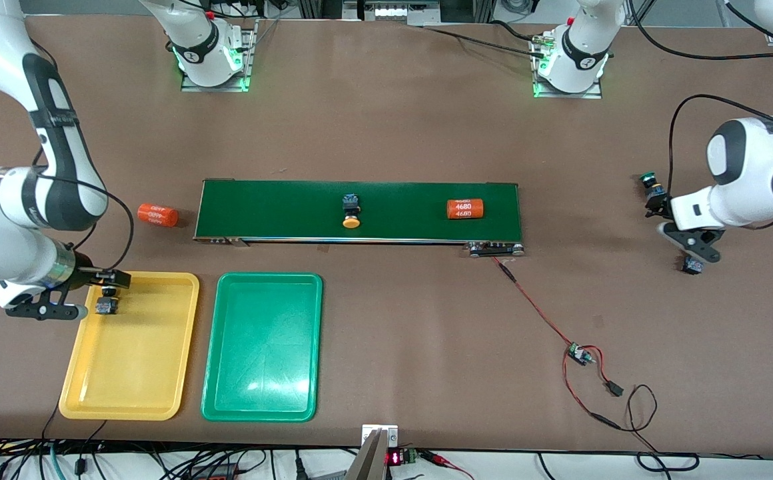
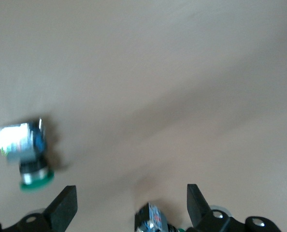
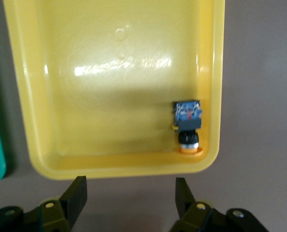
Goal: Sort buttons by color to trays
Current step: 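Release the button in the yellow tray while the left gripper grasps a button, then reach the right gripper to the belt while the left gripper places a button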
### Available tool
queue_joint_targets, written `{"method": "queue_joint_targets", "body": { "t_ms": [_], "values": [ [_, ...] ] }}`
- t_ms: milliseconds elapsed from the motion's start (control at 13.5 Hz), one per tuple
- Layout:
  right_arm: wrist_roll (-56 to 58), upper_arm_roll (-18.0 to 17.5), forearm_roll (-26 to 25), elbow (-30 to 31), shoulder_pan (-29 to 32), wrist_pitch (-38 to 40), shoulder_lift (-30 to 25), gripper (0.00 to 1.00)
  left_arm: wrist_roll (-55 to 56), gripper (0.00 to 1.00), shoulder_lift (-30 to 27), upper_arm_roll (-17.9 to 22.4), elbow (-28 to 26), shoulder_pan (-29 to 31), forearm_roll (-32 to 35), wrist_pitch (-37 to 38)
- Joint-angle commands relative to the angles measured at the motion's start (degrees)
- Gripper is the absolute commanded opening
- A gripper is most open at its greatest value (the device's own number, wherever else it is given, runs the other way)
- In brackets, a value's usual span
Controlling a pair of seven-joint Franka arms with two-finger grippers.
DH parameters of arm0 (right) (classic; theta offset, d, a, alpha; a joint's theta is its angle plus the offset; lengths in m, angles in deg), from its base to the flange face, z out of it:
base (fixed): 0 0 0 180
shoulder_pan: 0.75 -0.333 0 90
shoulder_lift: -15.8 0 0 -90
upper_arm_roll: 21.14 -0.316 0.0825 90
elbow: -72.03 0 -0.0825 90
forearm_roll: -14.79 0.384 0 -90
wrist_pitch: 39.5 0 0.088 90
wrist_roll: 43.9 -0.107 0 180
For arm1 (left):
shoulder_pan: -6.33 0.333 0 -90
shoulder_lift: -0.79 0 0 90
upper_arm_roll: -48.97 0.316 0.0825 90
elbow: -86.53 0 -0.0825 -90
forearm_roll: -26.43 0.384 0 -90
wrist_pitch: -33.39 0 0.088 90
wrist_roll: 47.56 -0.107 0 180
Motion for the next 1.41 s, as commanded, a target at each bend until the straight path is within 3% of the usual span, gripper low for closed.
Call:
{"method": "queue_joint_targets", "body": {
  "t_ms": [0, 297, 520, 669, 817, 966, 1263, 1337],
  "values": [
    [-0.84, 0.23, 2.38, 1.18, -1.92, 6.19, -5.18, 0.83, 10.68, 1.00, -0.65, 1.42, -1.66, 0.70, -1.50, 0.54],
    [-1.27, 0.32, 5.11, 1.36, -3.85, 15.07, -11.77, 0.83, 23.61, 1.00, 0.23, 1.95, -4.29, 2.02, -1.94, -0.60],
    [-4.61, 0.23, 5.37, 1.53, -4.82, 20.52, -16.00, 0.85, 26.63, 1.00, 0.14, 2.04, -10.60, 4.73, -2.12, -9.00],
    [-5.23, 0.23, 8.26, 2.84, -5.26, 23.25, -18.90, 0.86, 26.19, 1.00, 0.40, 2.04, -13.25, 7.02, -2.12, -13.50],
    [-5.67, 0.06, 9.94, 5.21, -5.79, 22.83, -21.89, 0.87, 26.10, 1.00, 0.58, 2.13, -13.79, 8.08, -2.12, -13.70],
    [-7.77, -0.55, 10.91, 8.11, -7.02, 20.12, -24.44, 0.99, 26.10, 1.00, 0.67, 2.39, -14.84, 8.17, -2.12, -13.70],
    [-11.46, -4.86, 10.91, 10.85, -7.46, 17.82, -26.55, 1.00, 25.57, 1.00, 0.67, 2.39, -15.98, 8.09, -2.12, -12.47],
    [-13.04, -5.82, 10.91, 11.81, -7.46, 17.38, -26.99, 1.00, 25.57, 0.92, 0.75, 2.39, -16.68, 8.08, -2.12, -12.47]
  ]
}}
